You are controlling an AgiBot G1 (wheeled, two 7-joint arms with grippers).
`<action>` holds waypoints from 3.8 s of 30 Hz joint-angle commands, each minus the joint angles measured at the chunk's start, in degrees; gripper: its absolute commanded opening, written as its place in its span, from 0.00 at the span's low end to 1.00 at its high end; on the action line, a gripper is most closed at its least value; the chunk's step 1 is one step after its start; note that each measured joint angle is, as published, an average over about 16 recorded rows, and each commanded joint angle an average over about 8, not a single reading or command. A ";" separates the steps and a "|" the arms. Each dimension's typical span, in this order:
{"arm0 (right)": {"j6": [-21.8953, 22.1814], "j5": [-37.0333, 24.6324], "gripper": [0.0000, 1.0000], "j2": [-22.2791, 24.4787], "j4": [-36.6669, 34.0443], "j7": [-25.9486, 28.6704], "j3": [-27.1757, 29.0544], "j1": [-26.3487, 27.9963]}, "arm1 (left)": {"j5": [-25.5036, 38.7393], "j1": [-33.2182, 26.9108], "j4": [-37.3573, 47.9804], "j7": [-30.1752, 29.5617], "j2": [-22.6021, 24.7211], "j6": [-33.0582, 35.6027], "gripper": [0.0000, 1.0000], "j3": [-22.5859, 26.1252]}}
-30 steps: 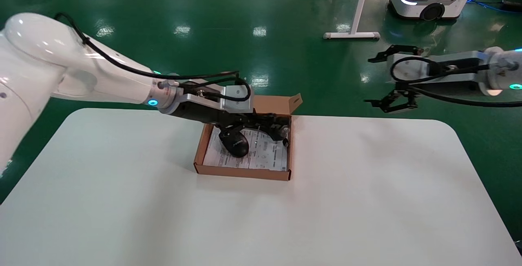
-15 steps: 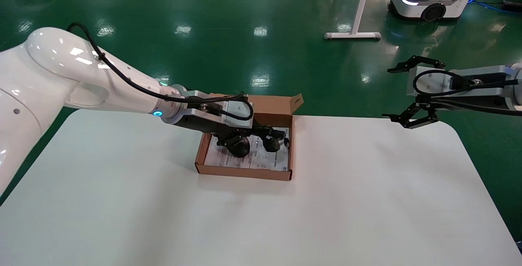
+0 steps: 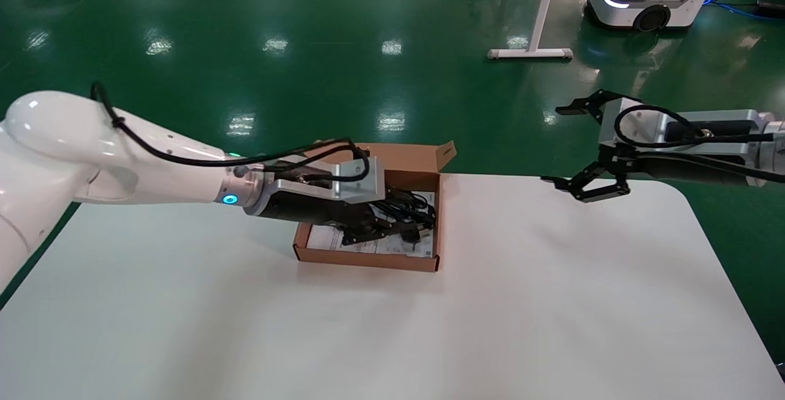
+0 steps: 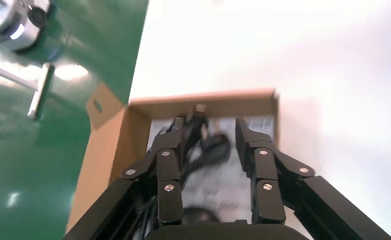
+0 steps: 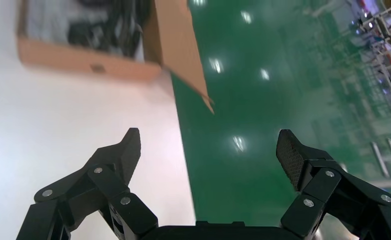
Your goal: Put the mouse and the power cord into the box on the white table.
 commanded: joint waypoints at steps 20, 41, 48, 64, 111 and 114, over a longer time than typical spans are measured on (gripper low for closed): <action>-5.11 9.97 1.00 7.14 24.63 20.51 13.22 -15.81 | -9.43 14.70 -21.08 -13.28 -14.96 8.45 1.00 -19.88; -10.22 19.94 1.00 14.29 49.25 41.01 26.43 -31.63 | -18.85 29.40 -42.16 -26.56 -29.92 16.91 1.00 -39.77; -11.75 22.93 1.00 16.42 56.65 47.11 30.39 -36.36 | -21.38 33.35 -47.94 -29.98 -33.94 19.17 1.00 -45.21; -12.18 23.83 1.00 17.00 58.57 48.38 31.47 -37.67 | -21.86 33.96 -48.84 -30.37 -34.51 19.54 1.00 -46.07; -11.88 23.25 1.00 16.66 57.43 47.83 30.82 -36.89 | -21.55 33.61 -48.16 -30.34 -34.20 19.30 1.00 -45.45; -11.88 23.25 1.00 16.66 57.42 47.81 30.82 -36.88 | -21.55 33.61 -48.16 -30.34 -34.20 19.30 1.00 -45.45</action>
